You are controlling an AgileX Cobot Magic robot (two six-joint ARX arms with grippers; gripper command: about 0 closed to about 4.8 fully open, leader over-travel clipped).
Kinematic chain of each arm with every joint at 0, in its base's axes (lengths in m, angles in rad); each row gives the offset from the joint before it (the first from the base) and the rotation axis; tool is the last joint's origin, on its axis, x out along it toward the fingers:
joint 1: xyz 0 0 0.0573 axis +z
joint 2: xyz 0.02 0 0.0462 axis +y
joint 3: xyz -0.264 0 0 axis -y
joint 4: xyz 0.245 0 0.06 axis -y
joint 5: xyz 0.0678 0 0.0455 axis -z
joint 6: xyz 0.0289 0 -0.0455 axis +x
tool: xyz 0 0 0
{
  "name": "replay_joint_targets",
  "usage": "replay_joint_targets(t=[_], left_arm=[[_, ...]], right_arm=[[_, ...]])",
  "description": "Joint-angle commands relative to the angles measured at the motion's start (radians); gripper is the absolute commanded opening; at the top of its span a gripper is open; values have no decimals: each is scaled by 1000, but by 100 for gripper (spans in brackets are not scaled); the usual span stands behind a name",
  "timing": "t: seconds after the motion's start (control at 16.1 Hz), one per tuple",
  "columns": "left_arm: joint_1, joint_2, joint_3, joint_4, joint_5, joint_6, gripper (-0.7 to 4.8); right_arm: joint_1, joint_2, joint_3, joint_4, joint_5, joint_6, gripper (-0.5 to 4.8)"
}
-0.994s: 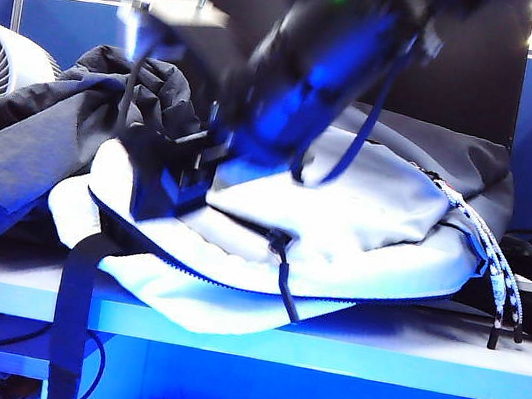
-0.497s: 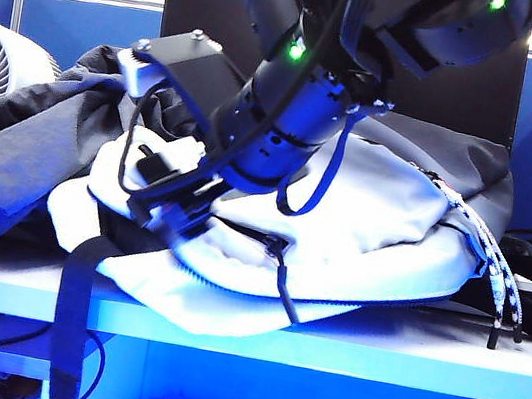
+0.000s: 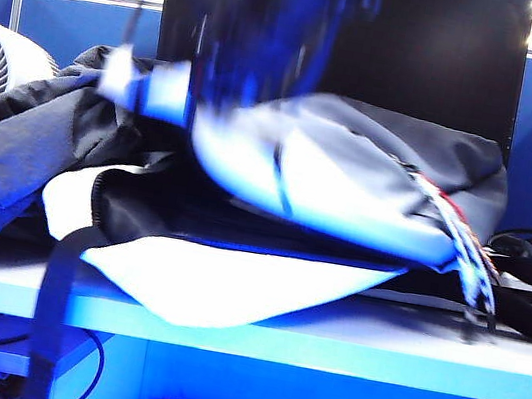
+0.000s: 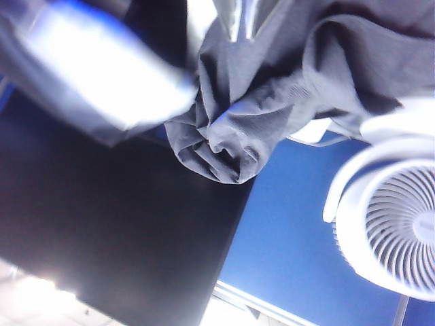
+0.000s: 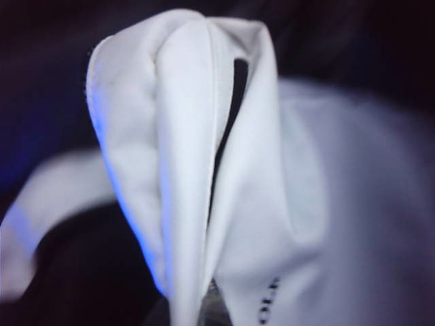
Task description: Put the gray clothes into the backpack.
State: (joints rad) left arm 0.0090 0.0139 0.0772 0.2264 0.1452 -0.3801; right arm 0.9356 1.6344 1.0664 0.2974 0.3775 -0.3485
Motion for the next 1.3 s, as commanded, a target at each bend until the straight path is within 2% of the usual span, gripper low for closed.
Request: replay_joint_targets(t=[0.06, 0.19, 0.25, 0.31, 0.37, 0.43, 0.56, 0.62, 0.68, 0.75, 0.81, 0.87, 0.93, 1.12, 1.3], left_arm=[[1, 1, 3, 11, -11, 71, 31], [0, 6, -14, 9, -65, 85, 32], [0, 20, -40, 52, -94, 102, 36], [0, 45, -71, 109, -105, 118, 63], [0, 87, -69, 120, -120, 122, 130], [0, 156, -69, 188, -143, 122, 182], [0, 354, -62, 481, -153, 129, 194], [0, 481, -26, 583, -138, 166, 206], [-1, 618, 55, 600, -54, 166, 265], [-5, 856, 250, 581, 126, 246, 279], [-10, 957, 341, 565, 146, 291, 285], [-13, 1113, 486, 555, 148, 349, 441], [-12, 1215, 586, 540, 150, 358, 479], [-16, 1446, 834, 409, 191, 328, 479], [-59, 1566, 895, 355, 223, 329, 479]], right_arm=[[-59, -105, 77, 72, -2, 33, -5], [-155, -159, 110, 63, -21, 114, -5], [-184, -172, 110, 50, -34, 147, -5], [-206, -184, 110, 26, -66, 171, -5], [-217, -193, 109, 8, -90, 185, -5], [-218, -196, 110, -2, -93, 192, -5], [-213, -206, 110, -10, -96, 192, -5], [-212, -211, 110, -10, -101, 192, -5], [-212, -220, 110, -13, -113, 192, -5], [-212, -241, 110, -13, -115, 192, -5], [-214, -251, 110, -20, -115, 192, -5], [-217, -272, 110, -38, -115, 191, -5], [-227, -295, 110, -58, -115, 192, -5], [-231, -338, 110, -72, -114, 192, -5], [-232, -342, 109, -86, -110, 192, -5]])
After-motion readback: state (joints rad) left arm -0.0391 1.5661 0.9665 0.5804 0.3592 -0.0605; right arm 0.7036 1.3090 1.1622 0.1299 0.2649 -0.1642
